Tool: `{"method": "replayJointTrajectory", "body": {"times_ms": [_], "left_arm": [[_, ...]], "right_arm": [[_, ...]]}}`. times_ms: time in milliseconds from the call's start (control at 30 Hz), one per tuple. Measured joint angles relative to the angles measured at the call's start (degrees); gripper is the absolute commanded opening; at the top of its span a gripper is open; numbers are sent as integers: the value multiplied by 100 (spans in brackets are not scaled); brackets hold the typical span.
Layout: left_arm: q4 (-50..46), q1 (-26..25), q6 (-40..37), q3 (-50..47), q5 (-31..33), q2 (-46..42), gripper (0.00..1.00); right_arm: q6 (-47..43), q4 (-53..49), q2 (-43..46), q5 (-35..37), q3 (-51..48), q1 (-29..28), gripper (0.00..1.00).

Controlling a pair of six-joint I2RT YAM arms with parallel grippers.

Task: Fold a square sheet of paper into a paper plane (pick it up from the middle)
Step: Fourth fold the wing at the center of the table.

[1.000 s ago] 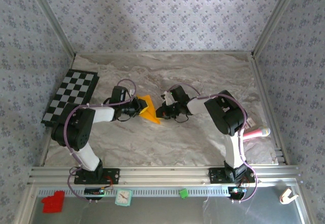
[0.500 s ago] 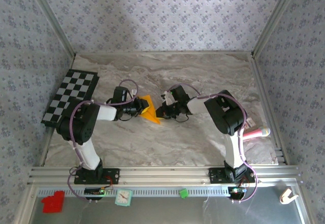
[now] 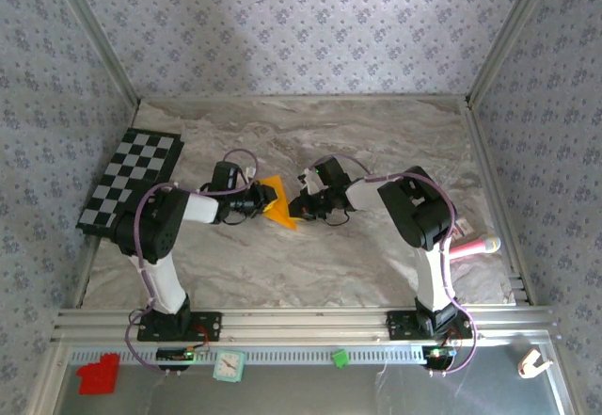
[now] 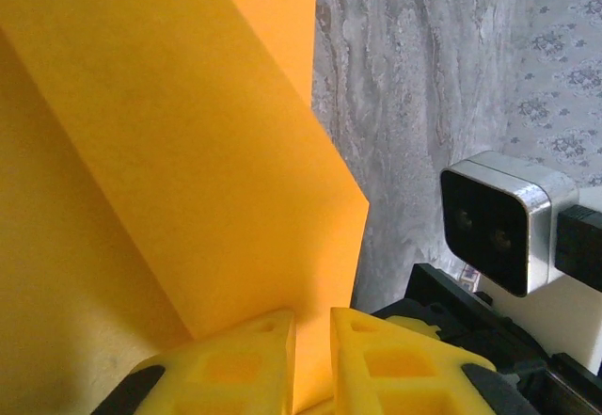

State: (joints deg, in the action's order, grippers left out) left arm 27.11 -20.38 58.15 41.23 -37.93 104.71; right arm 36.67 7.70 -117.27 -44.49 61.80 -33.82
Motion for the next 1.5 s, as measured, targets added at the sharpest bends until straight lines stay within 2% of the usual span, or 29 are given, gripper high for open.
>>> {"method": "replayJointTrajectory", "body": {"times_ms": [333, 733, 933, 1500], "left_arm": [[11, 0, -2, 31, -15, 140, 18], [0, 0, -44, 42, -20, 155, 18], [-2, 0, -66, 42, -20, 155, 18], [59, 0, 48, 20, -20, 153, 18]], "right_arm": [[0, -63, -17, -35, 37, 11, 7], [-72, -328, -26, -48, 186, 9, 15], [-306, -575, -20, -7, 304, -13, 15], [-866, -1523, -17, 728, 852, -81, 17]]}}
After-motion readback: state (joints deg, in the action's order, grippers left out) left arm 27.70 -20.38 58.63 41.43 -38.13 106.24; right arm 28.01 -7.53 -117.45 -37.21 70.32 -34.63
